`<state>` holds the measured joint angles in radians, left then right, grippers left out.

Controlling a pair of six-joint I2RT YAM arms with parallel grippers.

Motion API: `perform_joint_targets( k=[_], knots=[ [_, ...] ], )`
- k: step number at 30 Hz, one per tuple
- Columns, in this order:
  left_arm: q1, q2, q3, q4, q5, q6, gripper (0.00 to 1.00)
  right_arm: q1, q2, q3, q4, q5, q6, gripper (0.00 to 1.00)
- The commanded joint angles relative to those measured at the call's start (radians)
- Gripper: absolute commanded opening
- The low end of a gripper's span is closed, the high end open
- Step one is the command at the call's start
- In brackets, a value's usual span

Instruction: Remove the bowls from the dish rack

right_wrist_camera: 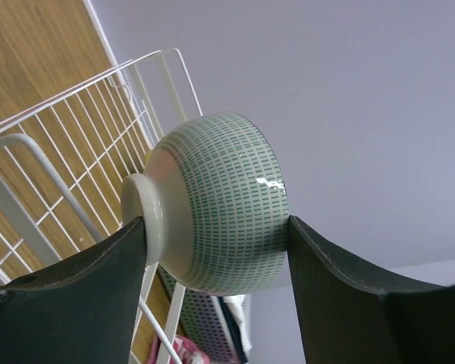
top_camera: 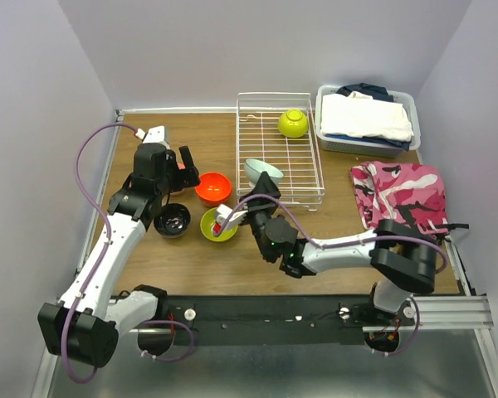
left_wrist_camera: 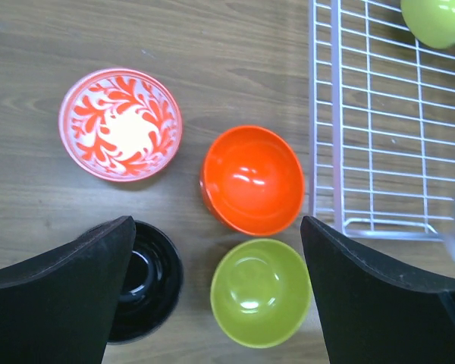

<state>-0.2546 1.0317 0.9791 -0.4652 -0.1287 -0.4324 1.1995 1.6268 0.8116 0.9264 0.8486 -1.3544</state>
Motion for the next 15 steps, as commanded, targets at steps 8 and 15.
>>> perform_joint_targets(
  k=[8, 15],
  knots=[
    [0.008, 0.129, 0.260, -0.254, 0.282, -0.121, 0.99, 0.060, 0.235, -0.026, 0.762, -0.009, -0.448, 0.41],
    [0.008, 0.186, 0.308, -0.283, 0.405, -0.184, 0.99, 0.071, 0.312, 0.014, 0.888, -0.039, -0.514, 0.41]
  ],
)
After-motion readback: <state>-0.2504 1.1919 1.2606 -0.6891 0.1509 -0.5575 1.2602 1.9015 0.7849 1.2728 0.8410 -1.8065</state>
